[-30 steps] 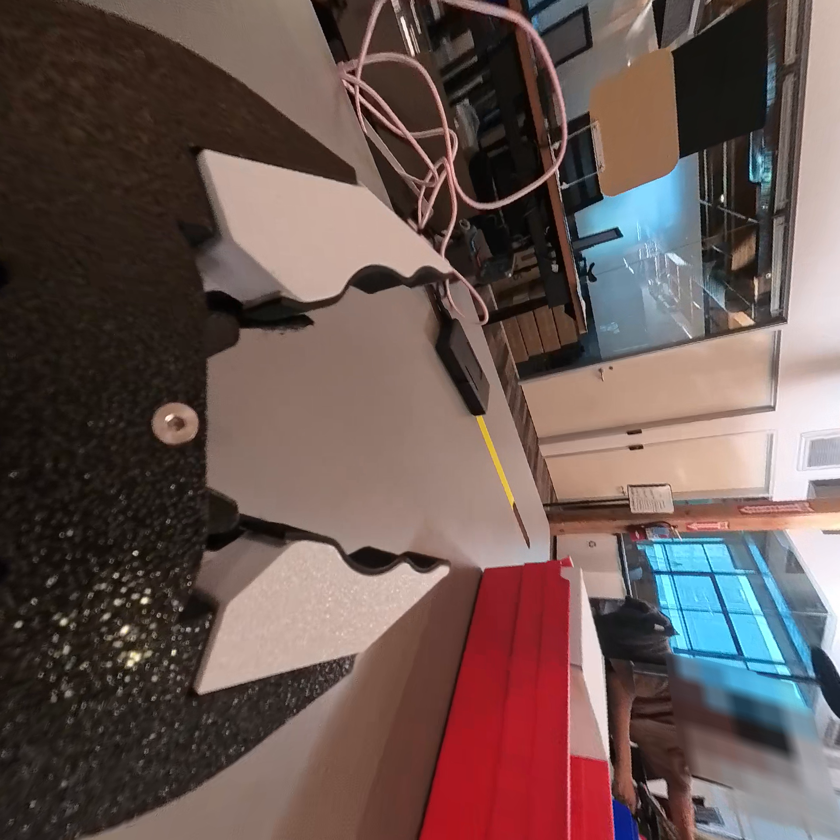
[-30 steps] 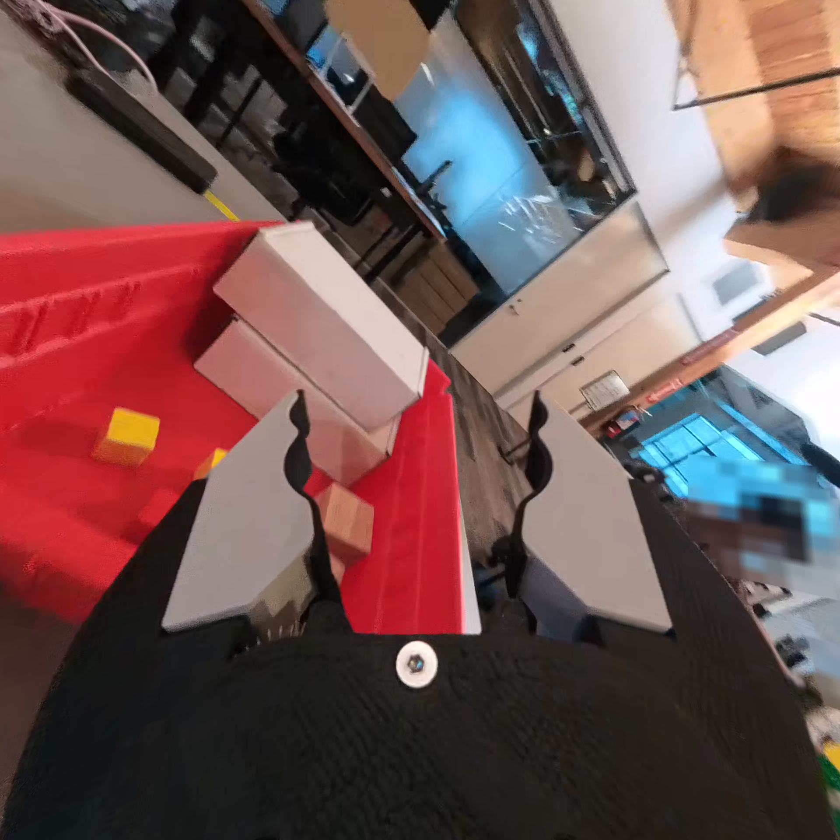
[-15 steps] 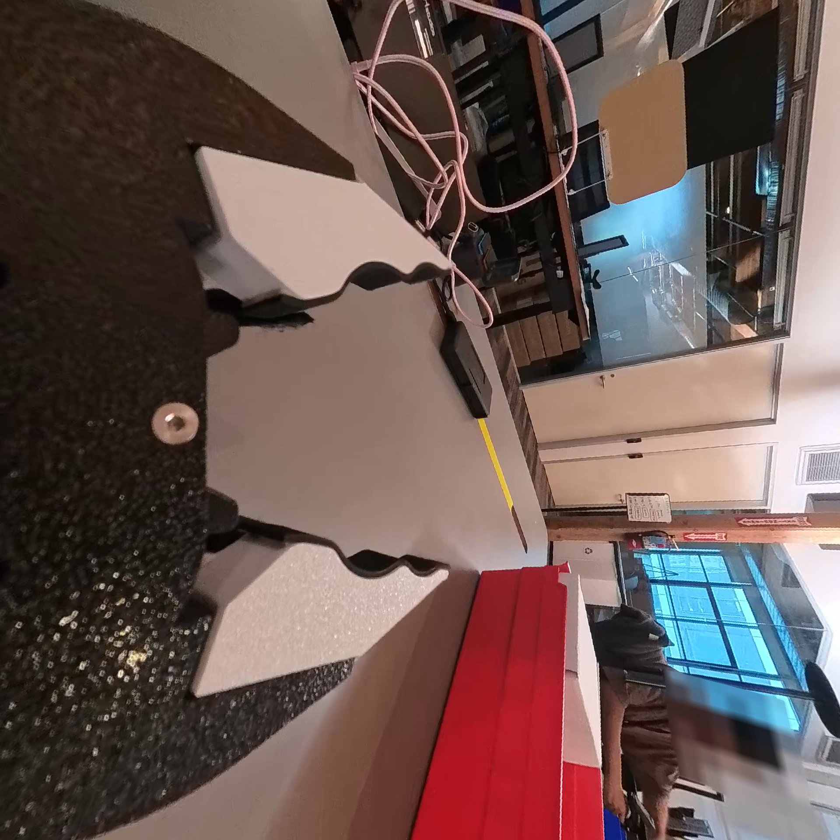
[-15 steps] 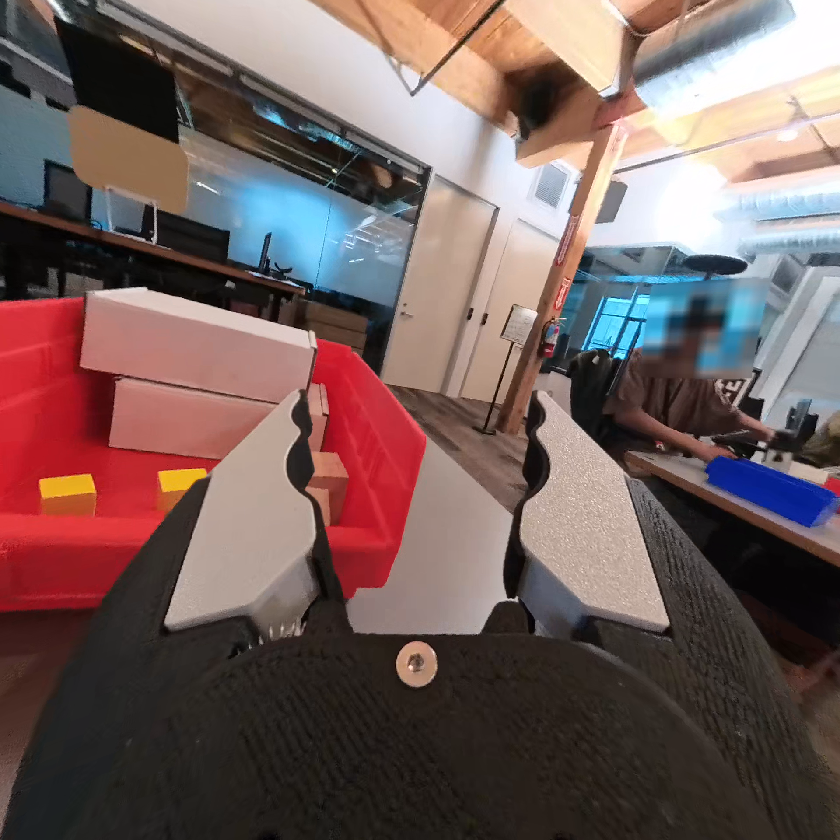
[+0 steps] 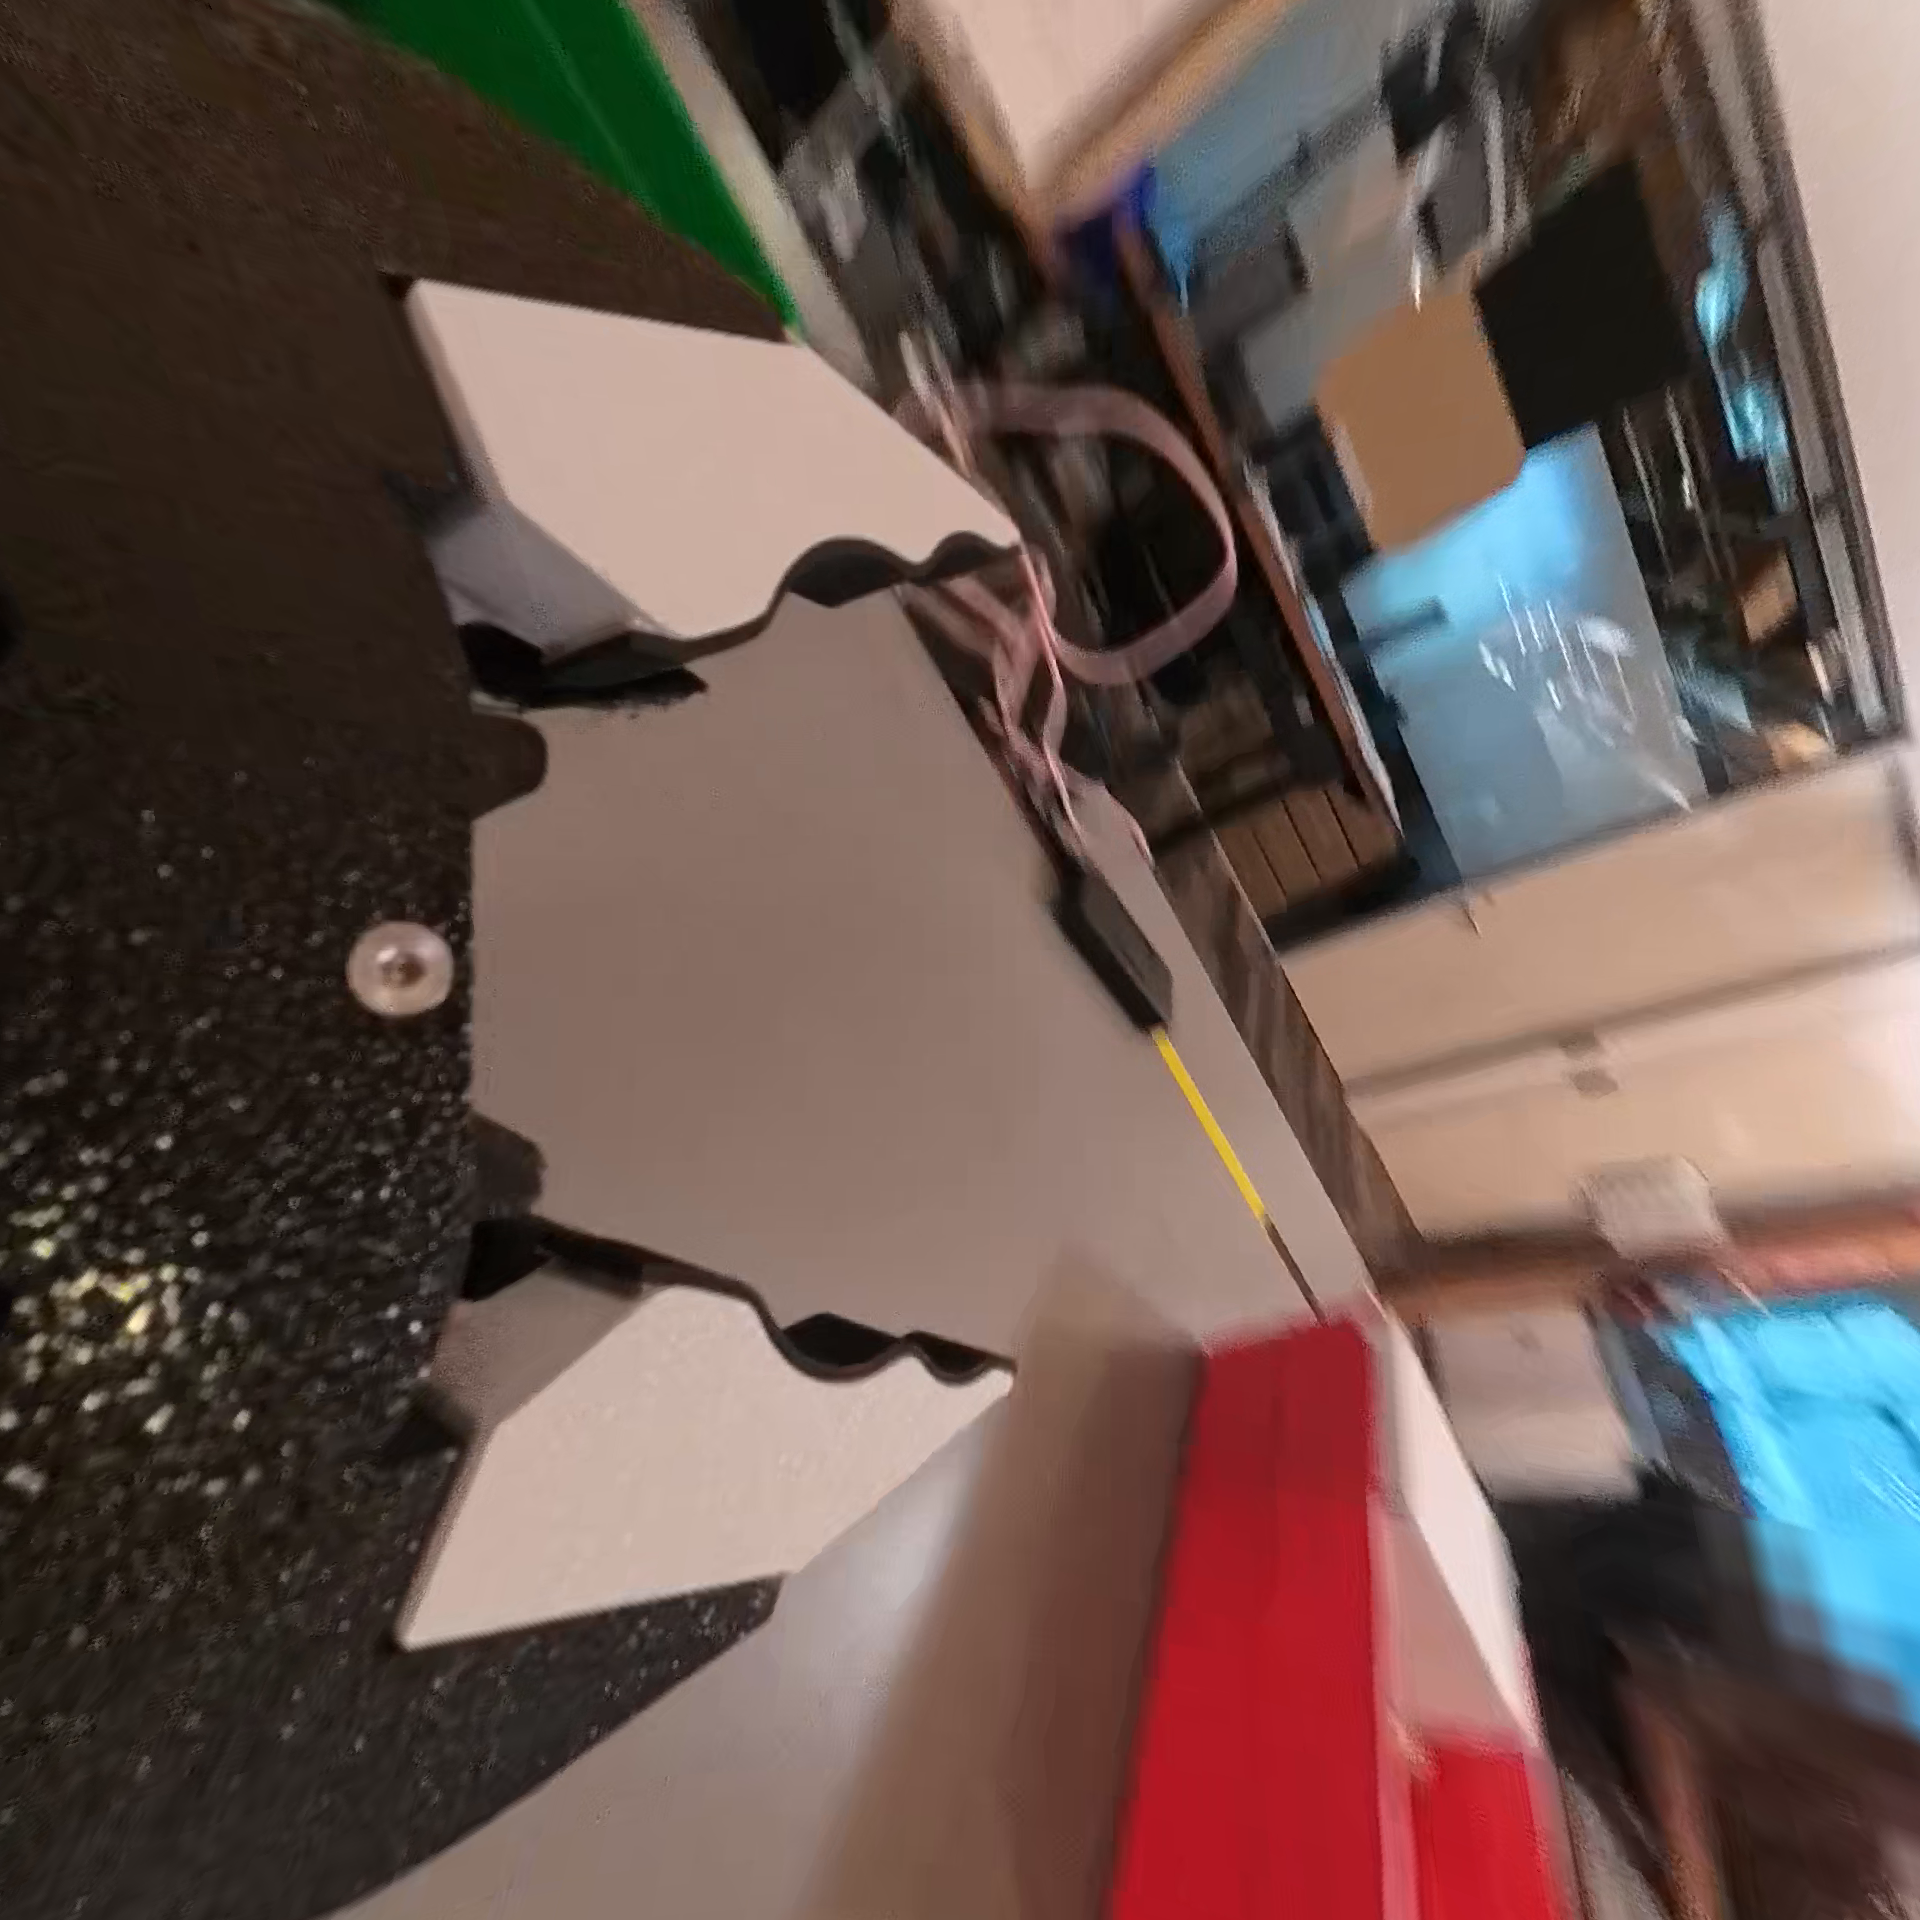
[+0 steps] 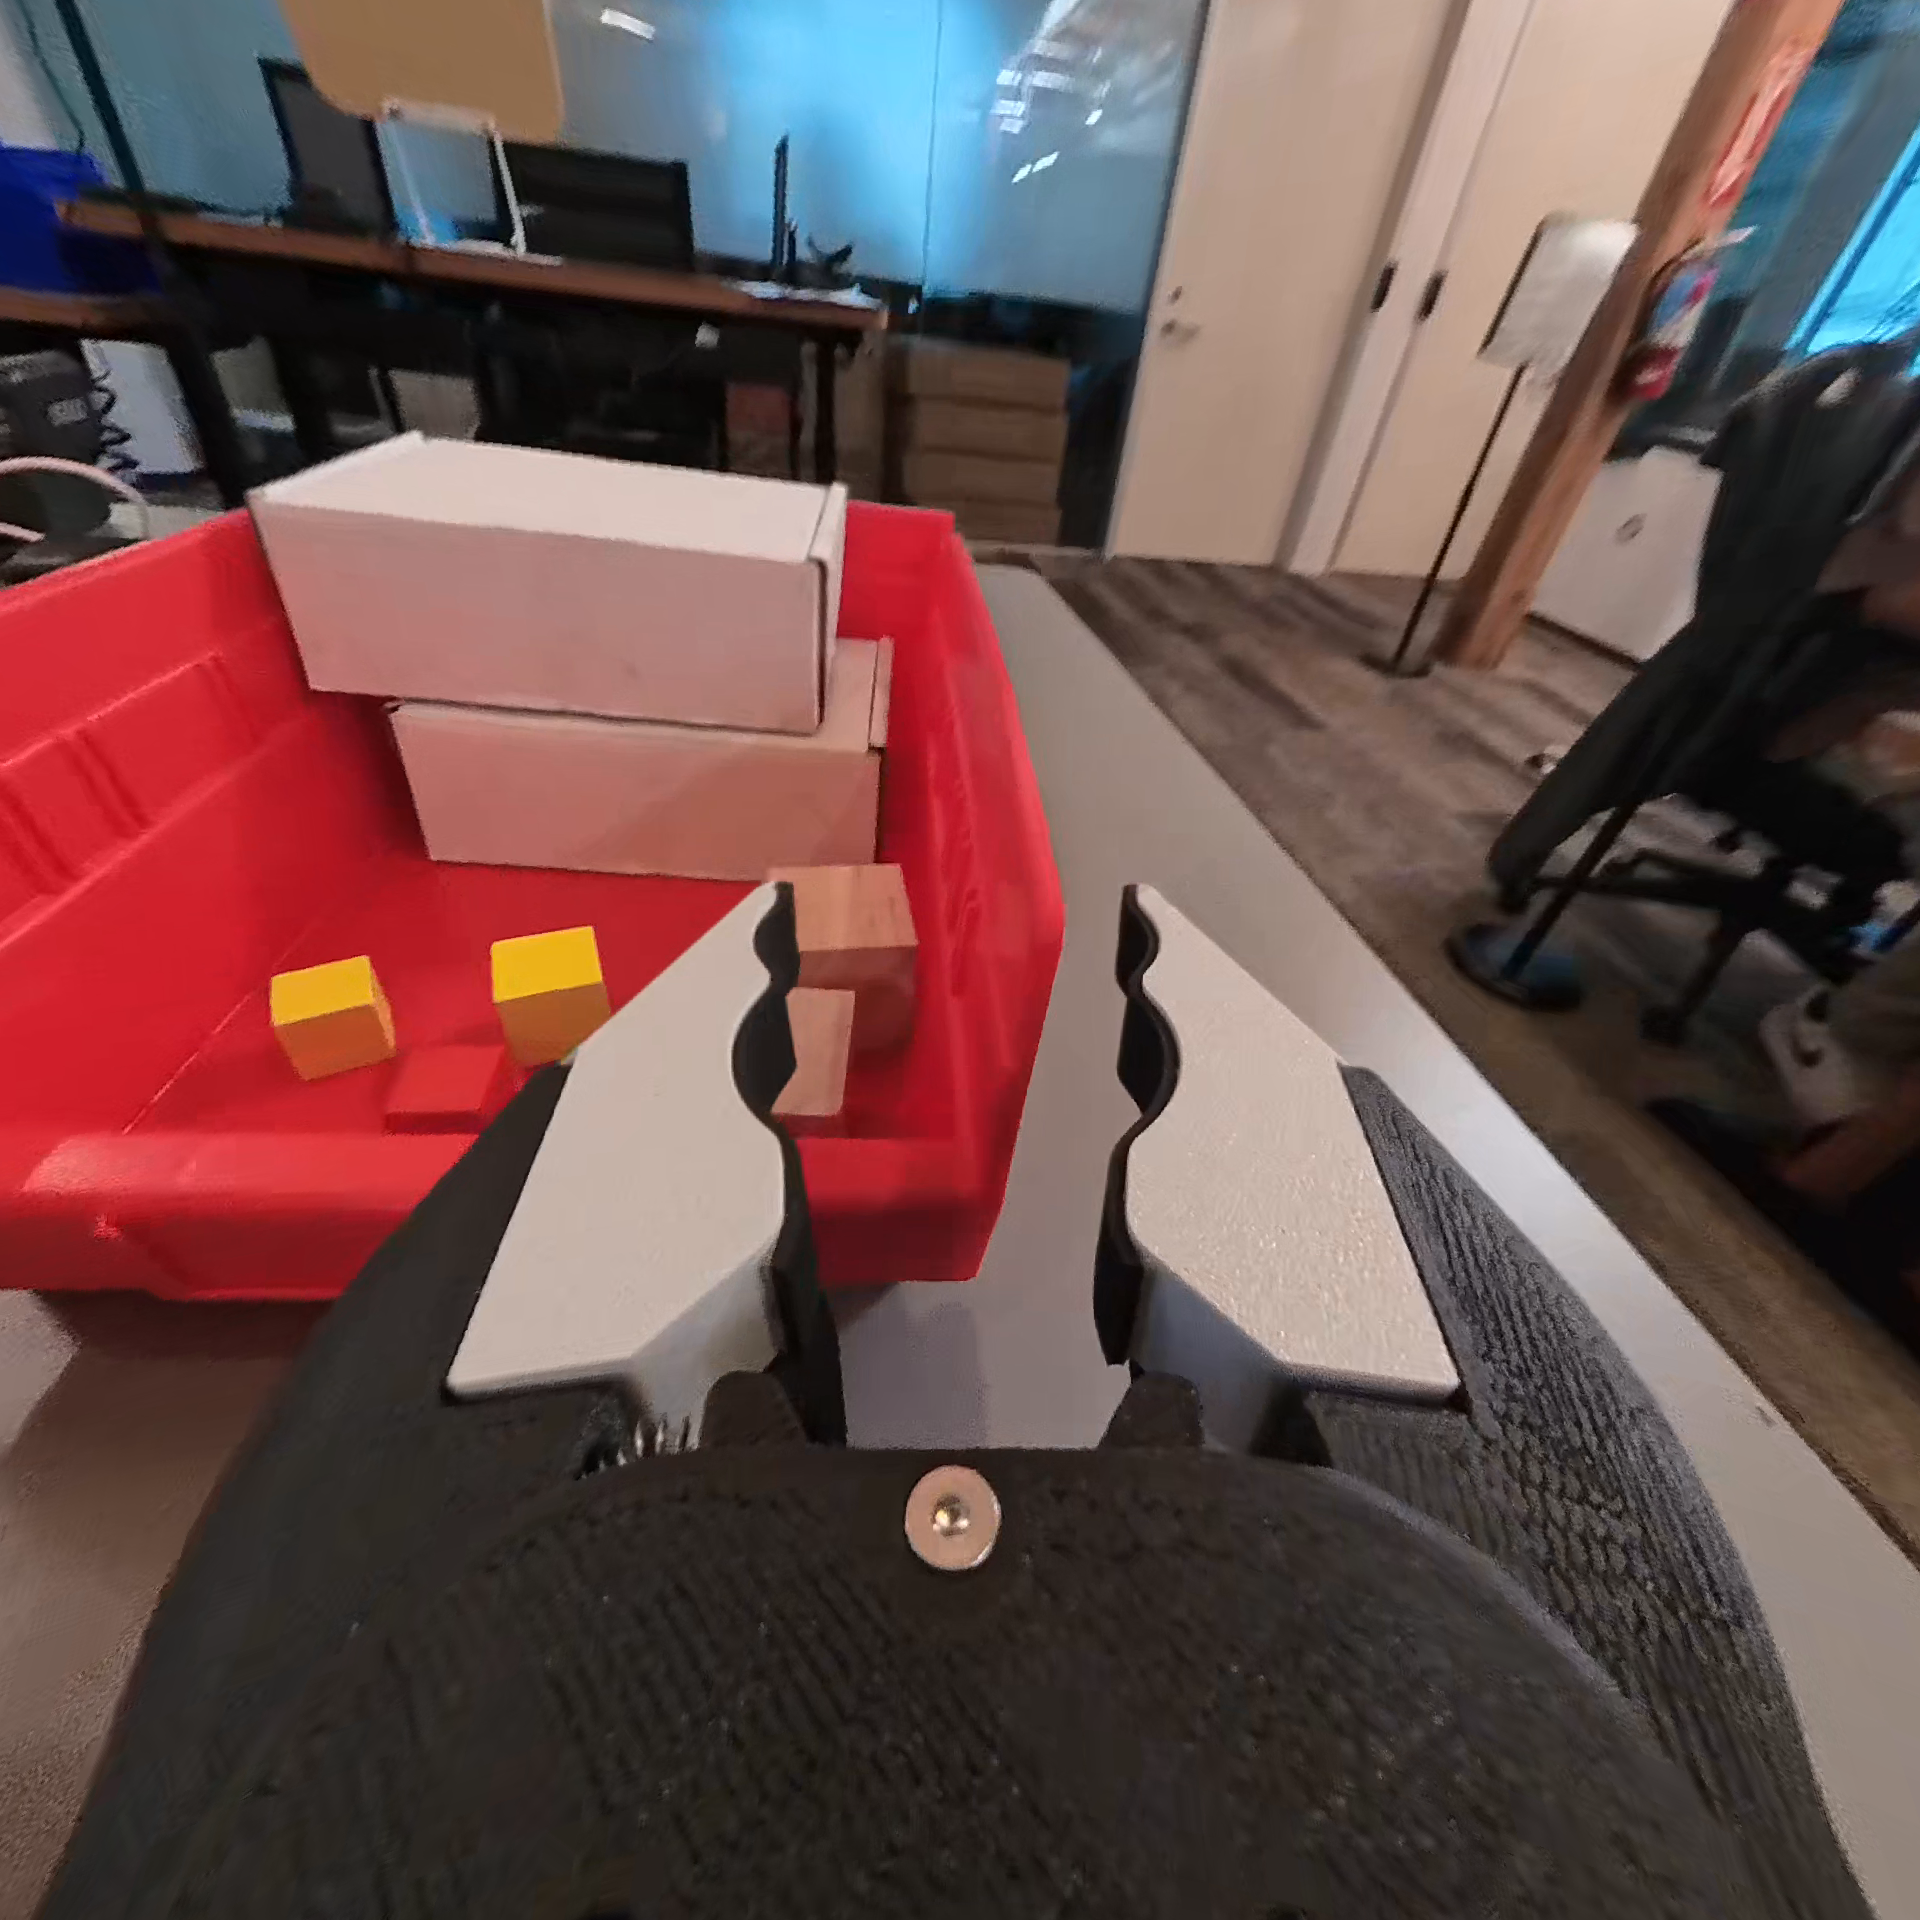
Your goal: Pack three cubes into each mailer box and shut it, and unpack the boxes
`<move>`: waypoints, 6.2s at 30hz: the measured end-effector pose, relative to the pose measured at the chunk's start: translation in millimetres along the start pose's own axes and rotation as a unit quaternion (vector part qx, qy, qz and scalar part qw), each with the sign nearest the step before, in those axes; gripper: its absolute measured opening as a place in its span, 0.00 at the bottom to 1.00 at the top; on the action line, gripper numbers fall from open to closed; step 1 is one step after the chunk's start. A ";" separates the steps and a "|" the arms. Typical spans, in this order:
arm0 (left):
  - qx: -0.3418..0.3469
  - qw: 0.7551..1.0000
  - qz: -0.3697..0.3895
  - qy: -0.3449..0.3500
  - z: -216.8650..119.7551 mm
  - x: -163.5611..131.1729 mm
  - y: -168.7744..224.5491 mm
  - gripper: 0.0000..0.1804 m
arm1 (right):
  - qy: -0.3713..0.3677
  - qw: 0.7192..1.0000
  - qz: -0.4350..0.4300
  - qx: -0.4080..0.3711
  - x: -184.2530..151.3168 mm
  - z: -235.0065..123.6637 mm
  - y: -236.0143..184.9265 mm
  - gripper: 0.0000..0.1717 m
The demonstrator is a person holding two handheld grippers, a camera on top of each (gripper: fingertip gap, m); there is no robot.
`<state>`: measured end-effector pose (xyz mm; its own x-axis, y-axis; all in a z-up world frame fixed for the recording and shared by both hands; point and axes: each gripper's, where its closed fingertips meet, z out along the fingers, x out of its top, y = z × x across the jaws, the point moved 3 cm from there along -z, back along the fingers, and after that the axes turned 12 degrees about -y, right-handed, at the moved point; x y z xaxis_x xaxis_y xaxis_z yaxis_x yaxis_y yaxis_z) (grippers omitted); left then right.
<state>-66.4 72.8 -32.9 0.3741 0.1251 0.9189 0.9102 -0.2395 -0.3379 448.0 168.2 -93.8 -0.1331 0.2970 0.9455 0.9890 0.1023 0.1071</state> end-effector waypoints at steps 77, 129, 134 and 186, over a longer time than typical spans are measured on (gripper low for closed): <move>0.269 0.962 -0.017 -0.043 -178.6 -41.8 -152.7 0.03 | 0.016 0.869 -0.164 0.466 33.0 -81.5 -534.5 0.26; -0.151 0.982 0.112 -0.018 113.7 59.6 245.8 0.09 | 0.284 0.957 -0.041 0.044 58.2 -57.2 -114.0 0.21; -0.119 0.991 0.054 0.033 69.5 81.3 203.5 0.35 | 0.278 0.958 -0.047 0.051 58.7 -56.6 -121.0 0.30; 0.278 0.922 -0.185 -0.195 -185.6 -192.0 -176.7 0.02 | -0.096 0.995 -0.012 0.023 -8.4 -8.8 -53.4 0.02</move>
<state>-332.1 -87.6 -111.9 -0.0441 0.4626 0.8855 0.8984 0.4060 -0.1673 396.9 152.0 -104.8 -0.1716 0.4685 0.8666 0.9818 0.1544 0.1109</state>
